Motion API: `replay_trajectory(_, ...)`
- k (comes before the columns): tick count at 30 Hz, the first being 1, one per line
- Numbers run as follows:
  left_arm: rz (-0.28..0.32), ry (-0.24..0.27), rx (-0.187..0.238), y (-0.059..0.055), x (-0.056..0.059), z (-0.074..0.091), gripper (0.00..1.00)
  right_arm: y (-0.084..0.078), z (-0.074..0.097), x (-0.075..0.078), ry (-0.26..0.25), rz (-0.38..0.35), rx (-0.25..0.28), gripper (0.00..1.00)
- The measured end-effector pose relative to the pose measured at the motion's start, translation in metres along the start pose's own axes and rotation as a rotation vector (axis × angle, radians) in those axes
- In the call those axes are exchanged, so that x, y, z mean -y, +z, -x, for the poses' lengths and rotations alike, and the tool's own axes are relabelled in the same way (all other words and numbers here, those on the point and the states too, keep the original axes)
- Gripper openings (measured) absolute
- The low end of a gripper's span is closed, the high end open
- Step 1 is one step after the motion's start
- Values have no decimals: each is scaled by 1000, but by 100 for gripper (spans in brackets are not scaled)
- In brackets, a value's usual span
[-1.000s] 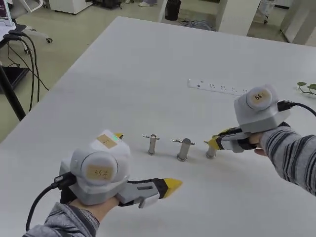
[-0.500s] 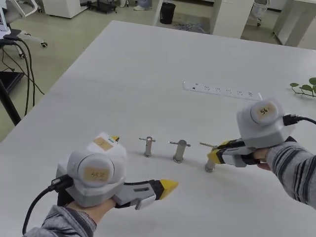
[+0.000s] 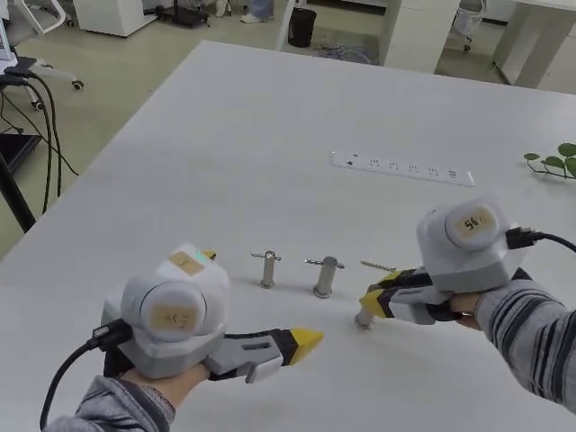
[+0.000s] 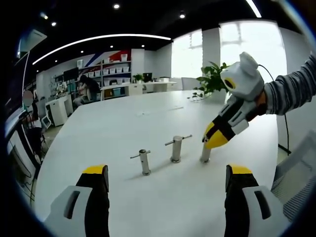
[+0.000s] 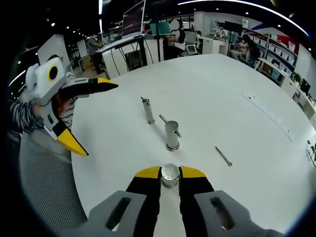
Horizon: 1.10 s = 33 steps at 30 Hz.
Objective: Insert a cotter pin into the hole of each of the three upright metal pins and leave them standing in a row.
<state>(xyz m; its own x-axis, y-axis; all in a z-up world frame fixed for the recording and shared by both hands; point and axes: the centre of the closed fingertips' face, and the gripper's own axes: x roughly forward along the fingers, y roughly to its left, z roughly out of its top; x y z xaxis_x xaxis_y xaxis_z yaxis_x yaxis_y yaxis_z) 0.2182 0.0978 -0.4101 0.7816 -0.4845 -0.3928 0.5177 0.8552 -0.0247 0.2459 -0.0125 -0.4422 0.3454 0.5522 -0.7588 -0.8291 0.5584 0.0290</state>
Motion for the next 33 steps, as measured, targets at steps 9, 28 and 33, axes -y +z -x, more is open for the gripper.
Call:
replay_trajectory(9,-4,1,1,0,-1,0,98,3,-8,-13,34,54,4,8)
replay_trajectory(28,-11,2,-1,1,0,-1,97,-4,-10,-21,32,155,8,9)
replay_trajectory(33,-14,-7,-6,-1,2,-1,98,-7,-11,-24,51,143,15,20)
